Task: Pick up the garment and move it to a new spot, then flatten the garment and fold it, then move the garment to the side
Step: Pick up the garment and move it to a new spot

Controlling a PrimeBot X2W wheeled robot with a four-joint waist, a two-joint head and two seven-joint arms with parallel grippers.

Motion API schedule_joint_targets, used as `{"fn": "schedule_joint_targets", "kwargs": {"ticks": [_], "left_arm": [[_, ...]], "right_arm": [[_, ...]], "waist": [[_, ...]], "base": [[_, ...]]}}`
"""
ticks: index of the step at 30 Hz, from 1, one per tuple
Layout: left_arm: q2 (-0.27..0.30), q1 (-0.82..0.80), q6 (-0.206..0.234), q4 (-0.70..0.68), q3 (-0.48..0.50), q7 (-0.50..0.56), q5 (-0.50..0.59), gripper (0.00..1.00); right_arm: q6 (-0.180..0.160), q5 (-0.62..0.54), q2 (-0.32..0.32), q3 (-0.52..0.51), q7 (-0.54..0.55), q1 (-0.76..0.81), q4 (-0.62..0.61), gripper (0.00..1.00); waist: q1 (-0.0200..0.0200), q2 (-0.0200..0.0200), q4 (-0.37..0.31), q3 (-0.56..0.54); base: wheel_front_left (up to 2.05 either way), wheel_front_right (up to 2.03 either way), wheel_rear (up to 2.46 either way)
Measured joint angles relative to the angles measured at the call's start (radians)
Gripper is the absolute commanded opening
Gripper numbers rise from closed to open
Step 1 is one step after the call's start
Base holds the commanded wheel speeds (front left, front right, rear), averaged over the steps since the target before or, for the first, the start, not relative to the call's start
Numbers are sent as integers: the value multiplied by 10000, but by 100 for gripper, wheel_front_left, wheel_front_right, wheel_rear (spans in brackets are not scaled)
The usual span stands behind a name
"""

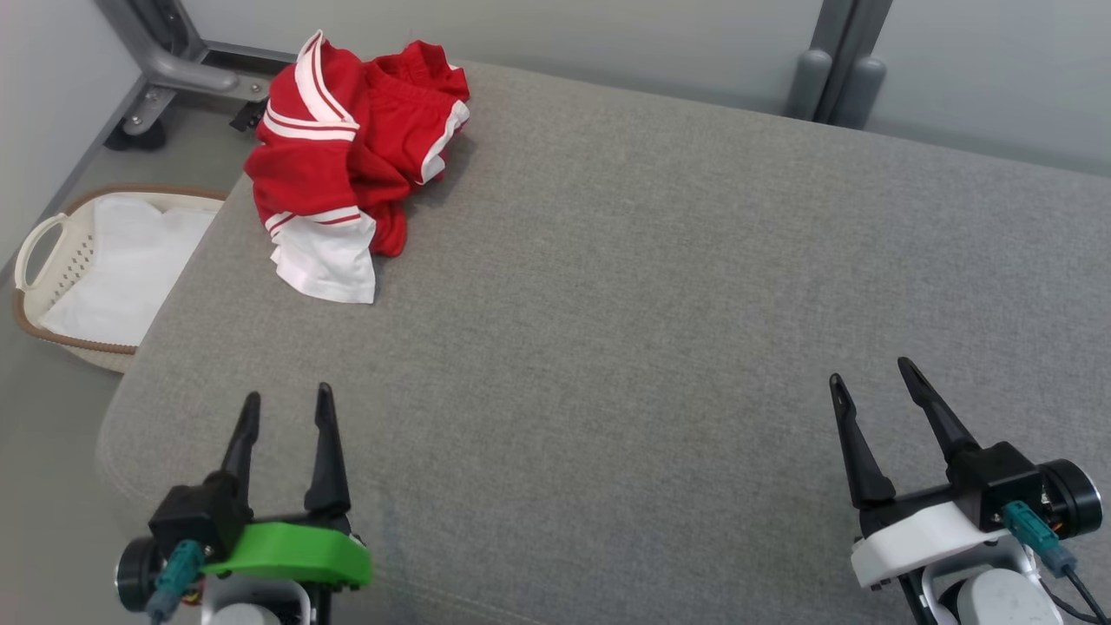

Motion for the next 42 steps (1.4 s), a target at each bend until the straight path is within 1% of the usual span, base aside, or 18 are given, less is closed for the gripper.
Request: {"fn": "schedule_joint_targets", "kwargs": {"ticks": [3, 5, 7, 9, 11, 13, 17, 20, 23, 30, 33, 40, 42], "left_arm": [[-2, -405, -17, -199, 439, 0, 257, 100], [13, -847, -113, -313, 798, 0, 441, 100], [174, -1504, -226, -334, 1225, 0, 575, 100], [554, -2289, -337, -92, 1526, 0, 738, 100], [930, -2936, -412, 337, 1622, 0, 892, 100], [1319, -3817, -456, 1166, 1678, 0, 926, 100], [1732, -5141, -523, 2525, 1586, 102, 1005, 100], [1975, -6035, -543, 3662, 1586, 525, 848, 100], [2188, -6623, -587, 4617, 1413, 984, 798, 100], [2431, -7364, -640, 6431, 759, 1931, 759, 100], [2441, -7560, -663, 6909, 570, 2138, 727, 100], [2458, -7933, -663, 7674, 362, 2161, 621, 100], [2429, -8097, -441, 7848, 370, 2127, 591, 100]], "right_arm": [[0, -73, -2, -19, 0, -115, -25, 100], [0, -146, -4, -35, 0, -224, -52, 100], [0, -173, -4, -15, 0, -327, -59, 100], [0, -240, -4, 44, 0, -453, -59, 100], [0, -255, -2, 100, 0, -539, -56, 100], [0, -328, -4, 178, -2, -635, -58, 100], [0, -420, -4, 259, 0, -729, -59, 100], [0, -487, -6, 355, 0, -778, -65, 100], [0, -548, -4, 384, 0, -855, -92, 100], [0, -713, -6, 420, 0, -1042, -146, 100], [0, -769, -6, 437, 0, -1076, -159, 100], [0, -846, -6, 466, 0, -1210, -167, 100], [0, -855, -6, 466, 0, -1245, -167, 100]], "waist": [[0, 0, -86, 150], [0, 0, -154, 266], [0, 0, -254, 402], [0, 0, -394, 516], [0, 0, -528, 604], [1, 0, -727, 724], [0, 0, -1051, 953], [1, 0, -1310, 1179], [0, 0, -1526, 1437], [0, -1, -1915, 2134], [0, -1, -2022, 2416], [1, 0, -2145, 2920], [1, 0, -2158, 3015]], "base": [[0, 0, 0], [0, 0, 0], [0, 0, 0], [0, 0, 0], [0, 0, 0], [0, 0, 0], [0, 0, 0], [0, 0, 0], [0, 0, 0], [0, 0, 0], [0, 0, 0], [0, 0, 0], [0, 0, 0]]}}
